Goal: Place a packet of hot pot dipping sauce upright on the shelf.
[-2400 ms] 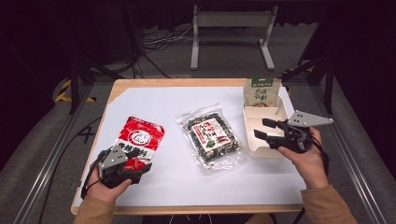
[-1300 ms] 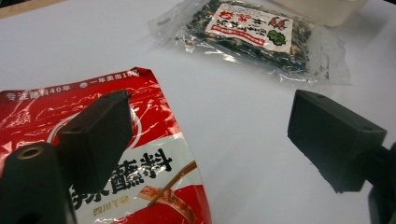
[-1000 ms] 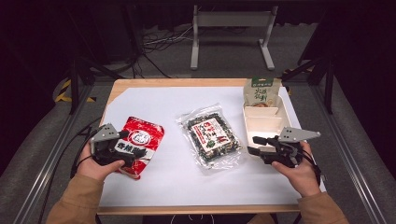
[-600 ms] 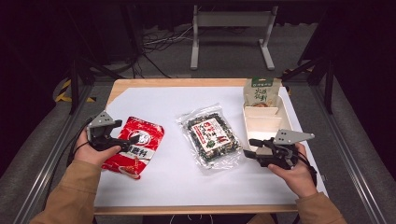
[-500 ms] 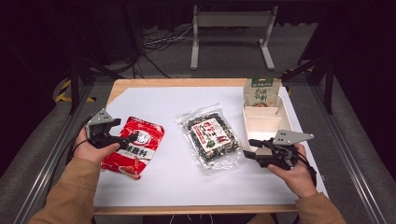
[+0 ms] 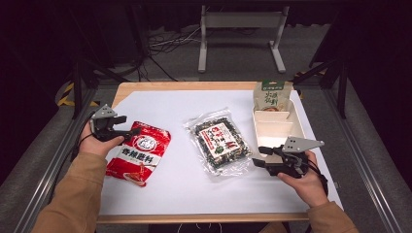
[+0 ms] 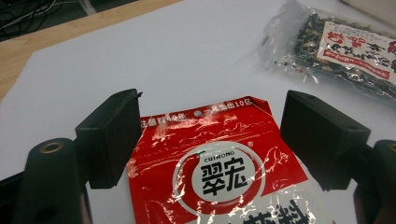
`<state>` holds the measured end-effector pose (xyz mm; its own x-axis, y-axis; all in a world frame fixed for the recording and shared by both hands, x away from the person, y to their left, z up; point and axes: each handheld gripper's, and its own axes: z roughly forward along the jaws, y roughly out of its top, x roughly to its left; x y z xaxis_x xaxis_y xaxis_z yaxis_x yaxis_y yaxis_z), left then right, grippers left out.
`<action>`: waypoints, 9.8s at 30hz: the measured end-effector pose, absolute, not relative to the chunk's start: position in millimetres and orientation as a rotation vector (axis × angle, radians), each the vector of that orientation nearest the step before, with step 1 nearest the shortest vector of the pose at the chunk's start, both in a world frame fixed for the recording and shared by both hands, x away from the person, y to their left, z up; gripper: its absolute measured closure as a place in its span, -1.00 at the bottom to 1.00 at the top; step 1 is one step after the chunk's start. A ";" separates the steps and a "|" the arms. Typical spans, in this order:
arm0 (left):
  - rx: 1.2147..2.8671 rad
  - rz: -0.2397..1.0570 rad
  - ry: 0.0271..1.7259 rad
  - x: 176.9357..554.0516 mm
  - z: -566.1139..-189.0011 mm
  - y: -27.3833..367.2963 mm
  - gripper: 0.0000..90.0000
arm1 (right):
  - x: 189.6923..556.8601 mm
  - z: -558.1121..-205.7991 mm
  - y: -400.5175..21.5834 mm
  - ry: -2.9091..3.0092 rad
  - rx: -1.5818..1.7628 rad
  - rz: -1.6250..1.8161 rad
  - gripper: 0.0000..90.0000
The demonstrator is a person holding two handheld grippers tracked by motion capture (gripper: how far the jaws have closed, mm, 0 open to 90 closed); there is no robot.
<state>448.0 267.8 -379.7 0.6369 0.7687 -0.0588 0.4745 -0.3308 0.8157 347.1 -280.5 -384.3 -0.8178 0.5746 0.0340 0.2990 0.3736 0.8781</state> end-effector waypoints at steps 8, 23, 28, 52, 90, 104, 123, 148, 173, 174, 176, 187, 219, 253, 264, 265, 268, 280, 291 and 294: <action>1.993 0.409 0.991 465.2 -390.0 268.1 -0.47 | 347.8 -388.7 -283.8 2.365 0.795 1.409 0.12; 1.986 0.353 1.064 495.4 -414.0 273.8 -0.49 | 343.6 -391.2 -282.9 2.395 0.769 1.415 0.12; 1.979 0.337 1.090 504.9 -426.1 278.5 -0.48 | 343.2 -391.7 -280.5 2.408 0.744 1.425 0.11; 2.014 0.216 1.122 517.2 -454.5 281.7 -0.20 | 340.1 -393.4 -274.6 2.442 0.676 1.435 0.06; 2.061 0.446 0.982 488.2 -420.3 274.7 1.00 | 340.6 -395.7 -271.2 2.454 0.648 1.411 0.08; 1.983 0.464 0.931 457.4 -375.9 275.9 1.00 | 344.0 -392.2 -264.3 2.455 0.613 1.438 0.10; 1.937 0.561 0.847 399.3 -334.5 267.0 1.00 | 348.1 -391.3 -253.6 2.478 0.580 1.447 0.10; 1.839 0.550 0.768 366.1 -315.3 268.5 1.00 | 345.0 -385.1 -235.0 2.489 0.541 1.457 0.13; 1.754 0.592 0.517 338.0 -285.8 240.0 1.00 | 343.0 -376.7 -230.0 2.457 0.513 1.497 0.13; 1.754 0.592 0.517 338.0 -285.8 240.0 1.00 | 343.0 -376.7 -230.0 2.457 0.513 1.497 0.13; 1.736 0.578 0.506 337.8 -285.3 237.8 1.00 | 342.7 -375.2 -228.5 2.453 0.512 1.497 0.13; 1.737 0.450 0.344 325.0 -277.5 199.5 1.00 | 342.5 -363.5 -219.0 2.404 0.491 1.553 0.11; 1.736 0.364 0.171 309.9 -274.3 141.8 1.00 | 358.4 -376.4 -186.8 2.455 0.400 1.786 0.20; 1.707 0.388 0.200 309.8 -272.8 154.2 1.00 | 360.3 -364.2 -193.6 2.562 0.224 1.729 0.98; 1.669 0.376 0.229 313.7 -275.4 156.6 1.00 | 358.8 -342.0 -200.5 2.599 0.203 1.626 0.99; 1.672 0.396 0.234 313.4 -275.0 156.7 0.97 | 358.4 -339.7 -201.0 2.605 0.204 1.616 0.99; 1.649 0.402 0.258 313.5 -275.5 156.9 0.65 | 358.4 -333.7 -204.1 2.614 0.202 1.605 0.99; 1.666 0.388 0.305 319.6 -278.4 161.2 0.21 | 363.7 -318.7 -220.3 2.649 0.240 1.502 0.99; 1.710 0.379 0.369 329.7 -287.0 168.5 0.01 | 373.8 -297.3 -246.7 2.613 0.327 1.453 0.99; 1.725 0.386 0.385 332.3 -289.8 169.6 -0.03 | 377.2 -291.1 -254.0 2.594 0.350 1.450 0.98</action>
